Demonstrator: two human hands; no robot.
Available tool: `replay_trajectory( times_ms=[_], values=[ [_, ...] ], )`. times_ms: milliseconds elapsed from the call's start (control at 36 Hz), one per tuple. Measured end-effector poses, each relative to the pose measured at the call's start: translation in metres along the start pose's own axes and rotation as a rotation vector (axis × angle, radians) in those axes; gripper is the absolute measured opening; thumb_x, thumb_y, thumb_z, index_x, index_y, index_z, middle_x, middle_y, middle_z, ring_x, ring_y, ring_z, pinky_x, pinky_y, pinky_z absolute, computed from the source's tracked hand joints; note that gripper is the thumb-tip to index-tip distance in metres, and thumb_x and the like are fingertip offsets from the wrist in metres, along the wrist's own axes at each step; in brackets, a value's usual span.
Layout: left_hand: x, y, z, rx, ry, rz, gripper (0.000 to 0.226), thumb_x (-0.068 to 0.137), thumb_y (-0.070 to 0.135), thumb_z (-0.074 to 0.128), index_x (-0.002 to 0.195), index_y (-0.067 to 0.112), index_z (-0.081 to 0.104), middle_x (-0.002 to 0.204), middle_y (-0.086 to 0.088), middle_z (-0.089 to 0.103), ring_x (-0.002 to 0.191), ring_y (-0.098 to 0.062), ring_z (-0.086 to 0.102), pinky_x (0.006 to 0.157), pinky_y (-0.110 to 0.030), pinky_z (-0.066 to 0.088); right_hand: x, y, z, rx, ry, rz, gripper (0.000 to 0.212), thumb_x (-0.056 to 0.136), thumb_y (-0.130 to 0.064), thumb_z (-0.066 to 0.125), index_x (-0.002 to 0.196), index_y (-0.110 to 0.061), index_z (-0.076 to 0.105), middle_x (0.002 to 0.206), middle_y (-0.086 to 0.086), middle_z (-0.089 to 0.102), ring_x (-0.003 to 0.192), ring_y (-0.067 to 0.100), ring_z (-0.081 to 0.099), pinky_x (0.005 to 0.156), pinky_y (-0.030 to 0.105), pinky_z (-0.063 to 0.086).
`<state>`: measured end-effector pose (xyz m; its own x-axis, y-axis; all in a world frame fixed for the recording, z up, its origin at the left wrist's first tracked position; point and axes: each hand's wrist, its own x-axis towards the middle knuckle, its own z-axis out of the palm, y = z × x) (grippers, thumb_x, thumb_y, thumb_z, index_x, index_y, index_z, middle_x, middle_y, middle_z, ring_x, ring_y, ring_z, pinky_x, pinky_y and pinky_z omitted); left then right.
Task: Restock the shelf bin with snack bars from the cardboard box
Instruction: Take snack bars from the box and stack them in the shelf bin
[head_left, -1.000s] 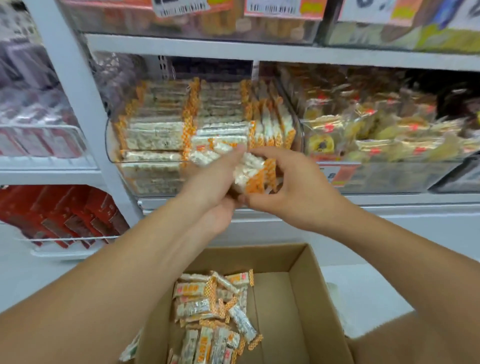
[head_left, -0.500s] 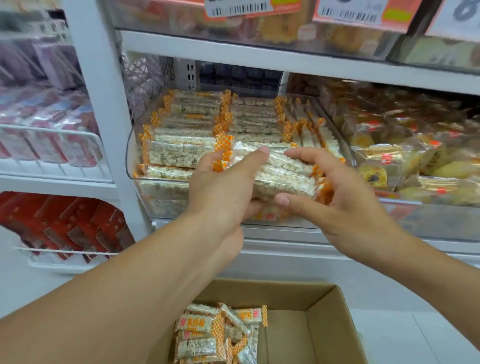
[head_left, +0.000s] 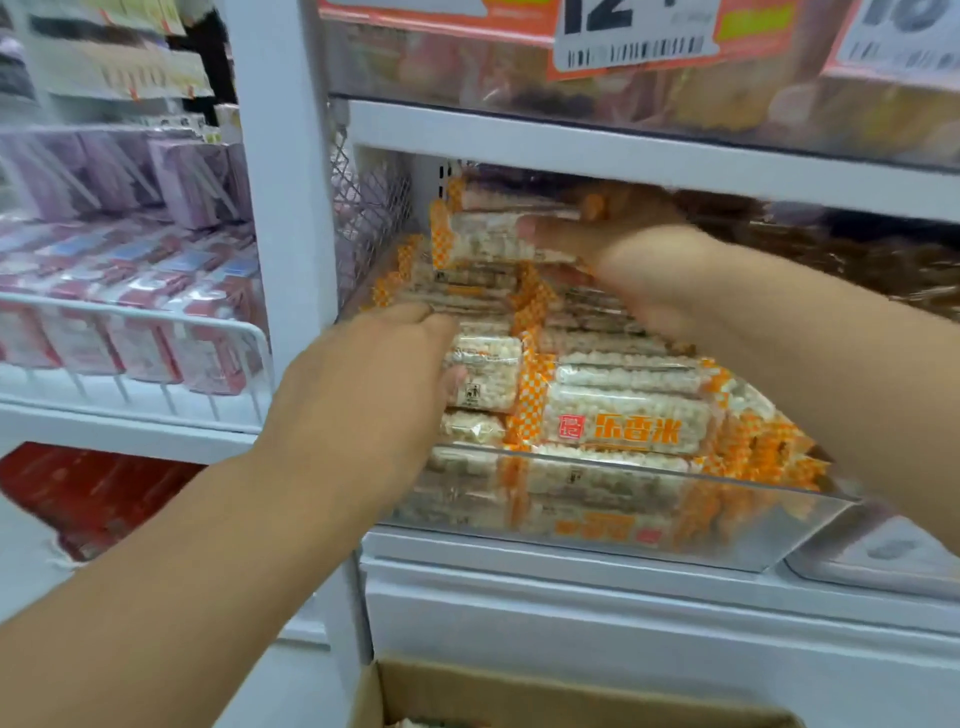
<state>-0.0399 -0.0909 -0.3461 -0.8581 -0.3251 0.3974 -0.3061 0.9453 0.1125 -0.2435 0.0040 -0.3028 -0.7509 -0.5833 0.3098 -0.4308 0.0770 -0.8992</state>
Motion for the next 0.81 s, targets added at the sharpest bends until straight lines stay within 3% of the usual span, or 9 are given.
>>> replay_trajectory(
  times_ms=[83,139,222,306,417,500,639,722,806],
  values=[
    [0.002,-0.004,0.005,-0.002,0.032,0.068,0.031,0.097,0.041,0.046,0.117,0.021,0.059,0.113,0.003,0.059,0.106,-0.028,0.059,0.083,-0.044,0.051,0.040,0.014,0.018,-0.166,-0.018,-0.086,0.059,0.065,-0.049,0.088,0.113,-0.028,0.063,0.125,-0.004,0.064,0.117,0.016,0.061,0.100,0.044,0.053],
    [0.004,-0.007,0.008,0.014,0.050,0.108,0.035,0.093,0.040,0.045,0.112,0.016,0.062,0.110,-0.002,0.064,0.099,-0.031,0.062,0.079,-0.045,0.052,0.062,0.022,0.026,-0.304,-0.007,-0.136,0.061,0.069,-0.054,0.085,0.118,-0.026,0.062,0.125,-0.003,0.064,0.117,0.015,0.059,0.103,0.036,0.048],
    [0.006,-0.011,0.013,0.042,0.086,0.149,0.030,0.089,0.036,0.050,0.101,0.013,0.064,0.095,-0.006,0.068,0.083,-0.034,0.065,0.066,-0.043,0.053,0.082,0.024,0.030,-0.447,-0.027,-0.132,0.061,0.079,-0.055,0.078,0.127,-0.024,0.058,0.123,-0.004,0.059,0.108,0.015,0.058,0.084,0.026,0.046],
    [0.006,-0.013,0.016,0.038,0.127,0.170,0.024,0.088,0.031,0.055,0.096,0.011,0.065,0.088,-0.006,0.068,0.077,-0.032,0.066,0.063,-0.039,0.051,0.093,0.026,0.023,-0.534,-0.083,-0.147,0.062,0.084,-0.055,0.072,0.135,-0.022,0.056,0.120,-0.008,0.045,0.108,0.009,0.045,0.082,0.019,0.035],
    [0.005,-0.015,0.020,0.039,0.168,0.187,0.020,0.096,0.027,0.052,0.096,0.012,0.065,0.088,-0.003,0.067,0.078,-0.030,0.065,0.064,-0.036,0.048,0.094,0.022,0.012,-0.675,-0.241,-0.171,0.070,0.083,-0.057,0.071,0.141,-0.023,0.052,0.139,-0.007,0.047,0.125,0.011,0.045,0.087,0.016,0.033],
    [0.004,-0.015,0.021,0.056,0.154,0.184,0.031,0.092,0.036,0.043,0.098,0.014,0.065,0.091,-0.002,0.068,0.080,-0.028,0.066,0.066,-0.034,0.049,0.096,0.022,0.011,-0.770,-0.295,-0.191,0.077,0.083,-0.061,0.069,0.147,-0.025,0.047,0.155,-0.001,0.040,0.138,0.019,0.041,0.098,0.021,0.030],
    [0.002,-0.010,0.022,0.077,0.134,0.148,0.033,0.091,0.033,0.039,0.099,0.013,0.064,0.094,-0.003,0.068,0.081,-0.030,0.066,0.069,-0.036,0.049,0.098,0.029,0.021,-0.802,-0.324,-0.156,0.089,0.085,-0.059,0.069,0.157,-0.023,0.030,0.161,0.003,0.032,0.142,0.025,0.038,0.106,0.026,0.034],
    [0.000,-0.009,0.021,0.051,0.106,0.122,0.025,0.095,0.031,0.042,0.104,0.016,0.059,0.100,-0.001,0.064,0.088,-0.031,0.062,0.075,-0.039,0.047,0.098,0.027,0.018,-0.785,-0.328,-0.129,0.092,0.086,-0.057,0.069,0.158,-0.023,0.024,0.162,0.000,0.029,0.143,0.022,0.036,0.102,0.023,0.031],
    [-0.003,-0.006,0.020,0.023,0.083,0.090,0.026,0.096,0.031,0.039,0.110,0.018,0.056,0.105,0.000,0.063,0.094,-0.029,0.060,0.082,-0.042,0.046,0.095,0.024,0.015,-0.739,-0.312,-0.132,0.103,0.079,-0.061,0.074,0.159,-0.026,0.019,0.164,-0.002,0.024,0.145,0.020,0.033,0.109,0.024,0.029]
  ],
)
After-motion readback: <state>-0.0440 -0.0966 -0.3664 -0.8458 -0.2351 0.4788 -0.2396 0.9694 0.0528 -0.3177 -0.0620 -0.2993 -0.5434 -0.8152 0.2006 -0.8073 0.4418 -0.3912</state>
